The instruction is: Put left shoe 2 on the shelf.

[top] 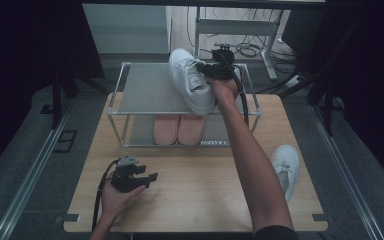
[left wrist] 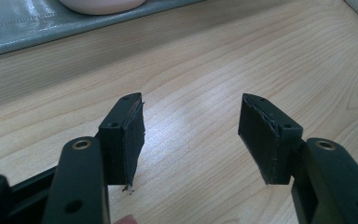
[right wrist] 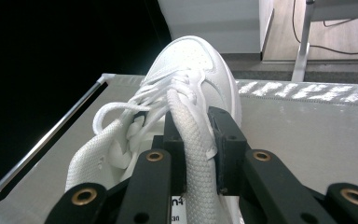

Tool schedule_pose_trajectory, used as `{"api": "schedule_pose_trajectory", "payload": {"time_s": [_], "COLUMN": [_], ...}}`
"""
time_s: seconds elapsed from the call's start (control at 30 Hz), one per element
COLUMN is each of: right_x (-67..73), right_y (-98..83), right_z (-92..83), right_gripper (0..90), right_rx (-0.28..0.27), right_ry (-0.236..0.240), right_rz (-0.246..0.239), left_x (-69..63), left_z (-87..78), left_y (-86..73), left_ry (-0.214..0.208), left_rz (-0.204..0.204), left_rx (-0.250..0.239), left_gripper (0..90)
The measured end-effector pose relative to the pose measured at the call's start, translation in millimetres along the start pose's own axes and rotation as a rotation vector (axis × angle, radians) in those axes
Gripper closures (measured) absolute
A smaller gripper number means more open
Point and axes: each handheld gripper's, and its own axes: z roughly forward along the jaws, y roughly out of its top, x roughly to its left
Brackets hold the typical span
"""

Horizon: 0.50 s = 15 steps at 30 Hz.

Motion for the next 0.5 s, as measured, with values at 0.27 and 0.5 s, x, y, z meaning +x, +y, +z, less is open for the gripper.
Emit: {"api": "schedule_pose_trajectory", "payload": {"time_s": [0.27,0.5], "right_x": [1.4,-8.9], "right_y": [-0.8,-4.3], "right_z": [12.7,17.3], "right_gripper": [77.3,66.8], "right_rx": [0.021,0.033], "right_ry": [-0.011,0.008], "right_rz": [0.012,0.012], "left_x": [1.3,0.6], "left_z": [-2.7,-3.3], "left_y": [0.4,0.7], "left_ry": [0.003,0.004], "left_rz": [-0.002,0.002], "left_rx": [-0.01,-0.011], "left_gripper": [40.4,40.4]}}
